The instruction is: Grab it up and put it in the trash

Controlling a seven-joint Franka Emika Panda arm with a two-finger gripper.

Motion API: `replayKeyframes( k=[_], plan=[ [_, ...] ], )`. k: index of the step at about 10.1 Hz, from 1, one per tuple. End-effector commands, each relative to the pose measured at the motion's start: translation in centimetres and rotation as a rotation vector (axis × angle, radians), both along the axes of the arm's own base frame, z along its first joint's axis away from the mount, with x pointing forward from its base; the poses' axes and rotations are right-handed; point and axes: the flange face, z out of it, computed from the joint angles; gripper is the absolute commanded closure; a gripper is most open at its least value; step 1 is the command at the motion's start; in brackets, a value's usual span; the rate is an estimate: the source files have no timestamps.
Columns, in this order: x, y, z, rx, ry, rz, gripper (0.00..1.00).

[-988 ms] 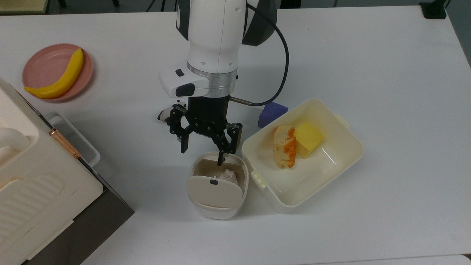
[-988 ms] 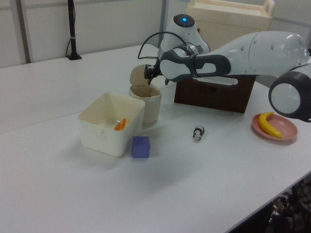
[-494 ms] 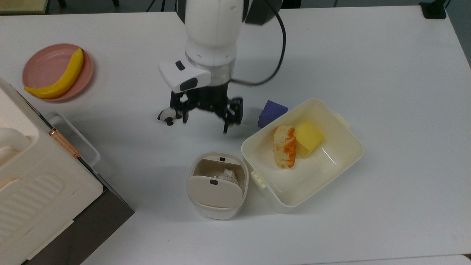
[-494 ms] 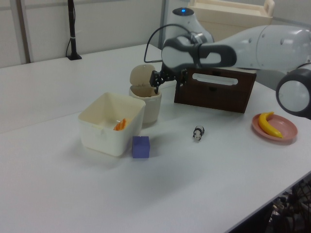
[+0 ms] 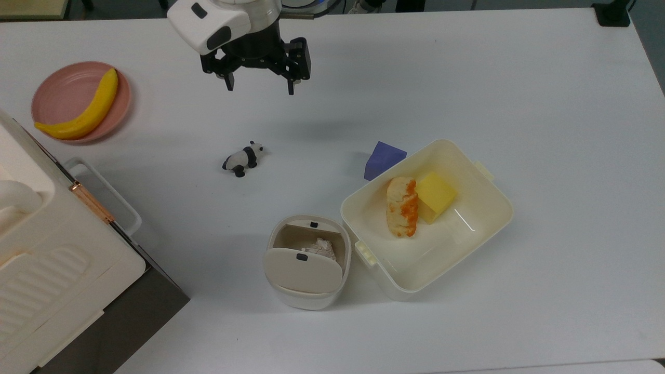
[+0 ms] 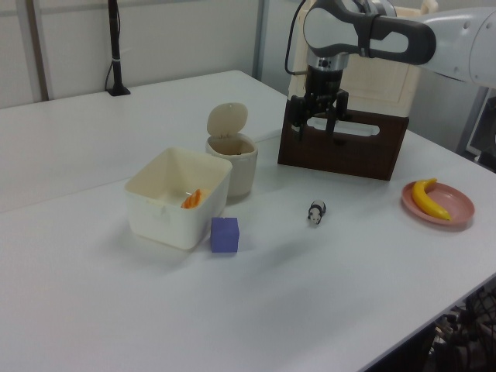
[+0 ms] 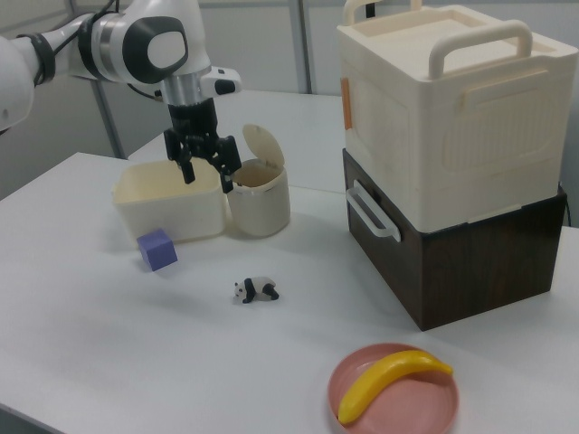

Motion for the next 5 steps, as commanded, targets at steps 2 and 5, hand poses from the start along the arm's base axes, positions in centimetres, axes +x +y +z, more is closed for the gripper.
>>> replayKeyframes(
  k=[2,5],
  plan=[
    [-0.37,0.11,-1.08,-0.033,0.016,0.017,0.00],
    [-0.77,0.93,-1.40,-0.036,0.042,-0.035,0.00]
  ],
)
